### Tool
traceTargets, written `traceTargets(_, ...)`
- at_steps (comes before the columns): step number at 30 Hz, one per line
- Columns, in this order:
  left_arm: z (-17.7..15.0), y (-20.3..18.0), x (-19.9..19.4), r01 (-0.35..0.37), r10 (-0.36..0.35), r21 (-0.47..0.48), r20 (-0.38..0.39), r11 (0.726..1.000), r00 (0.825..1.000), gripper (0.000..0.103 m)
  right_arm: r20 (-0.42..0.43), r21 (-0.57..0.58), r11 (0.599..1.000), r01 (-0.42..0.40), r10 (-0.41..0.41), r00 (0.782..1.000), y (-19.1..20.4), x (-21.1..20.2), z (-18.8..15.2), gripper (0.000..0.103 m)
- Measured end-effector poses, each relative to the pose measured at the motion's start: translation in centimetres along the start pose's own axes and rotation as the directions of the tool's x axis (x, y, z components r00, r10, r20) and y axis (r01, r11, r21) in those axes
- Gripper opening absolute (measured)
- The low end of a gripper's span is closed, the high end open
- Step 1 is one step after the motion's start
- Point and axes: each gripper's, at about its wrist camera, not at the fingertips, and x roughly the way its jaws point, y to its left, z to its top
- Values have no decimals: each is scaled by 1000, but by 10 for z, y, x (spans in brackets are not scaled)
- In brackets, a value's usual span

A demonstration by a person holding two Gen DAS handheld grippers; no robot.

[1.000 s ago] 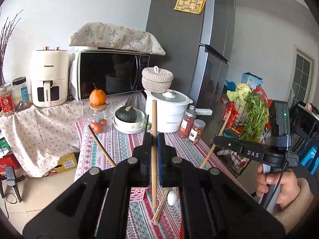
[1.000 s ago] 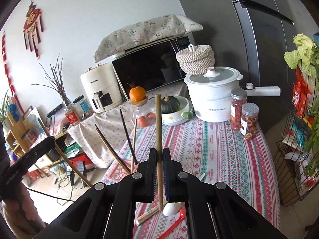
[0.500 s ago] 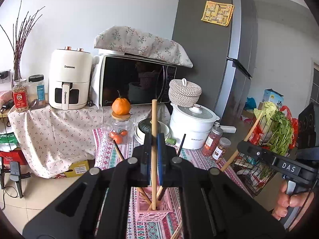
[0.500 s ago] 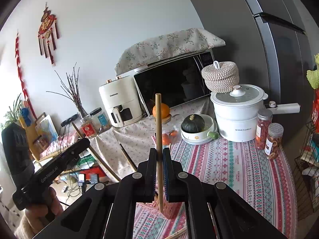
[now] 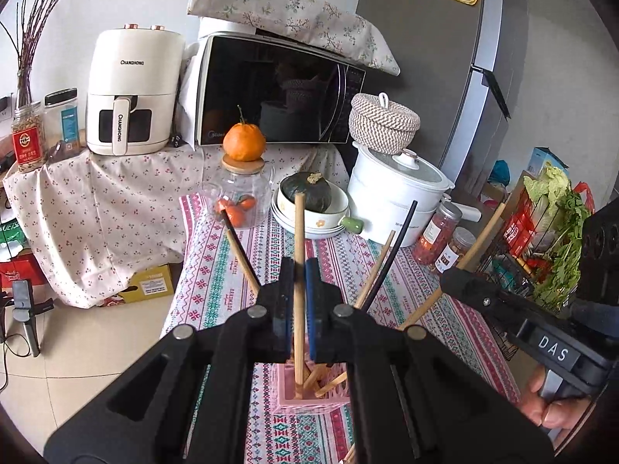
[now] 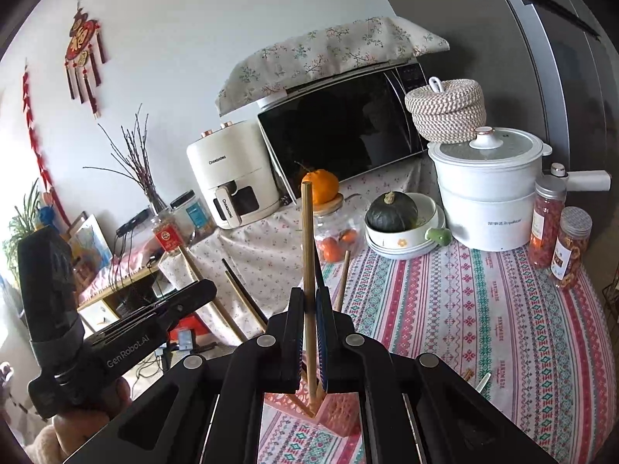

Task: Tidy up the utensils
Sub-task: 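Carry both wooden chopsticks into the pink basket and open both tools, then move both tools back over the red and white spoons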

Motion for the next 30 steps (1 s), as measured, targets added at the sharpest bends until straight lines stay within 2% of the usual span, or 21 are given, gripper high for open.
traceTargets(5,-2,1,8,-9,9,15,-25,1000,1000,6,-53,36,999,18,-16,998,-13,19,-9,8)
traceTargets(7,-2,2,9,-11,12,14,-27,1000,1000,10,-62,58,998,15,-12,998,-19,20,-10,10)
traceTargets(8,-3,2,8,-12,13,10,-28,1000,1000,19,-64,68,998,16,-12,998,-21,20,-9,10)
traceTargets(9,-3,3,8,-20,20,5,-28,1000,999,34,-62,77,997,18,-13,998,-22,18,-8,15)
traceTargets(11,-3,4,5,-32,32,-8,-19,999,999,49,-50,90,996,17,-12,999,-25,12,-5,24)
traceTargets(13,-3,5,2,-27,27,-18,-22,999,999,57,-36,108,994,10,-6,999,-29,4,-2,32)
traceTargets(15,-3,5,-1,-19,18,-30,-34,999,999,67,-25,125,992,11,-8,1000,-33,-5,1,45)
traceTargets(19,-10,4,-6,-12,9,-40,-72,999,997,79,-26,131,990,45,-42,999,-43,-21,4,56)
traceTargets(24,-25,0,-10,-39,35,-26,-134,999,990,95,-66,154,983,104,-95,993,-64,-36,-3,78)
traceTargets(27,-41,-1,-9,-76,69,-29,-179,997,981,99,-121,160,975,152,-134,984,-77,-38,-14,83)
traceTargets(30,-56,-2,-2,-69,58,-36,-250,997,967,99,-196,150,965,216,-186,963,-90,-36,-28,84)
